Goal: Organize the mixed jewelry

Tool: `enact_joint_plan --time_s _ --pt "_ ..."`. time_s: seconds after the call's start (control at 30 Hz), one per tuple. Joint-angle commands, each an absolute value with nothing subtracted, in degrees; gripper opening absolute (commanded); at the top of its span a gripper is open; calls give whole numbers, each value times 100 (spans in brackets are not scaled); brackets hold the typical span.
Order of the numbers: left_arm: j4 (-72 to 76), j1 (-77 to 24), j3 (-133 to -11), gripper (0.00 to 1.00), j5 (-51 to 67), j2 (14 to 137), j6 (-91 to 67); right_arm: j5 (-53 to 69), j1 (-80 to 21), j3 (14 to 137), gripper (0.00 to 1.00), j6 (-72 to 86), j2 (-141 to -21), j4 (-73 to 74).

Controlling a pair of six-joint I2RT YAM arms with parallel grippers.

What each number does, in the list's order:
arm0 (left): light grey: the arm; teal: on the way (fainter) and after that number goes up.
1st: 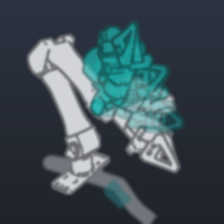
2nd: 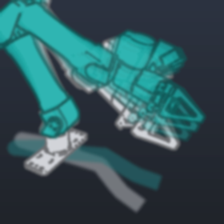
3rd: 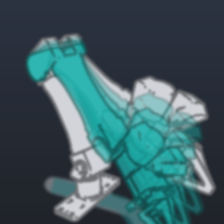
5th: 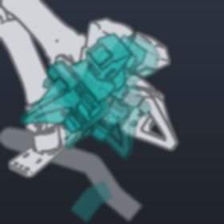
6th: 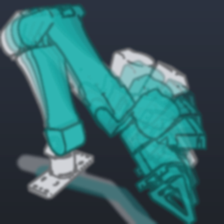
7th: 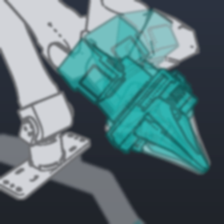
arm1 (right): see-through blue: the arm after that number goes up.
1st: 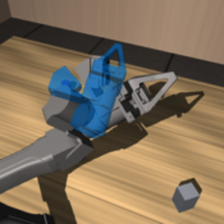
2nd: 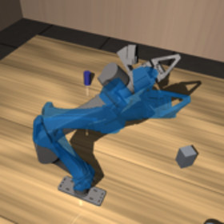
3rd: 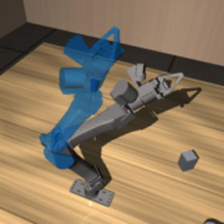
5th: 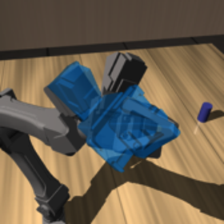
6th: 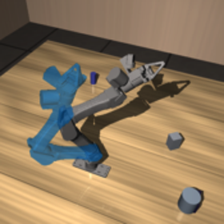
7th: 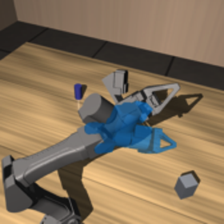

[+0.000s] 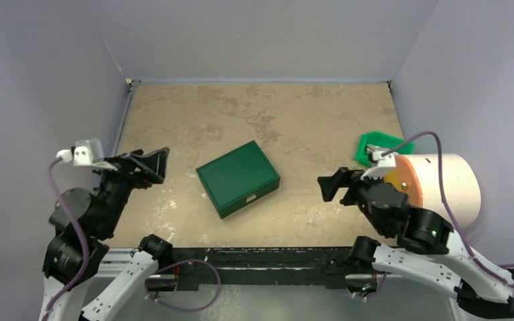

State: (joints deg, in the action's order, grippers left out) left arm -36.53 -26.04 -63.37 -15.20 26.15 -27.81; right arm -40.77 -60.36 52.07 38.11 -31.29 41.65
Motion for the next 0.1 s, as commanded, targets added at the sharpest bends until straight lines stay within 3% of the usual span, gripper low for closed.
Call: enact_joint_plan --time_s 0.0,0.07 --pt "-3470 -2610 -6473 83 -1064 2055 -2560 -3498 -6029 4935 99 3033 -2355 3161" --pt "-3429 -2610 -6381 86 -973 1790 -2615 -3574 -6025 4893 99 3123 -2213 3141"
